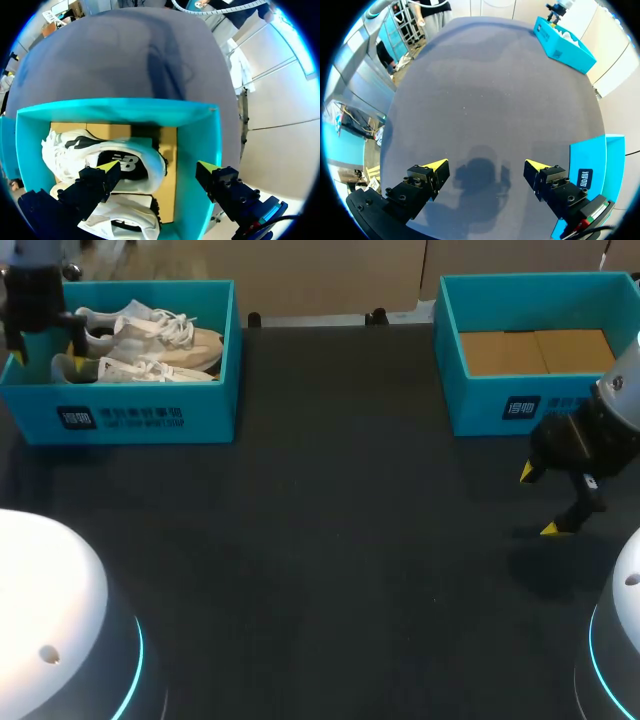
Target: Take the shoe out of the shoebox, open the shoe tongue, remove and reinsert the insole, then place the shoe into the shoebox
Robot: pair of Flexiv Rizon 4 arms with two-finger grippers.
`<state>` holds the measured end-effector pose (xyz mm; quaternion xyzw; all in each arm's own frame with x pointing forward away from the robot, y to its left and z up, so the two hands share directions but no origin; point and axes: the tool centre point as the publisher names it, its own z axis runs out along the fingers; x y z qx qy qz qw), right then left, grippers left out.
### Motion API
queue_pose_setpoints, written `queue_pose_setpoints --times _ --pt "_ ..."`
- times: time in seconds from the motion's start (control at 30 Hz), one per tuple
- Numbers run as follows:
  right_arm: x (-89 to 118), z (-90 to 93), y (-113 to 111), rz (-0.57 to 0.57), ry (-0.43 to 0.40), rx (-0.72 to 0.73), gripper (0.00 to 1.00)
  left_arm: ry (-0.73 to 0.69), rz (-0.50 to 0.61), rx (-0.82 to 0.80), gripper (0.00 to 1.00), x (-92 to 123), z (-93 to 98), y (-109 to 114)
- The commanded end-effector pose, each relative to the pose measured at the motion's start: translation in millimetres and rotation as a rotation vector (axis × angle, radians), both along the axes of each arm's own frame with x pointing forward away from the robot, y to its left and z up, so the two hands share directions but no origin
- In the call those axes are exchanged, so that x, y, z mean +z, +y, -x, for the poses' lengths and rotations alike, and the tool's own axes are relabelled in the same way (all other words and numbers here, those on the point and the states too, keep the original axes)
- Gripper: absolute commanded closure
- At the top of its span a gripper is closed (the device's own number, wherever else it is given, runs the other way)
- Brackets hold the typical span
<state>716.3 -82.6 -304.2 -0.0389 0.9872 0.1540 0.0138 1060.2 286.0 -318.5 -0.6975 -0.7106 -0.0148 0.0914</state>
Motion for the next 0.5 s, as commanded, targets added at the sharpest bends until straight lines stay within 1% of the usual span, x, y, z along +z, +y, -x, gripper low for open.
queue_pose_setpoints --times 0.03,0.5 --pt "-0.2 1.2 0.0 0.002 -0.002 0.0 0.0 -0.009 0.004 0.005 0.0 -9.9 -2.9 -0.5" --pt "-0.2 1.2 0.0 0.002 -0.002 0.0 0.0 0.007 0.044 0.029 0.0 -30.6 -11.1 -3.9"
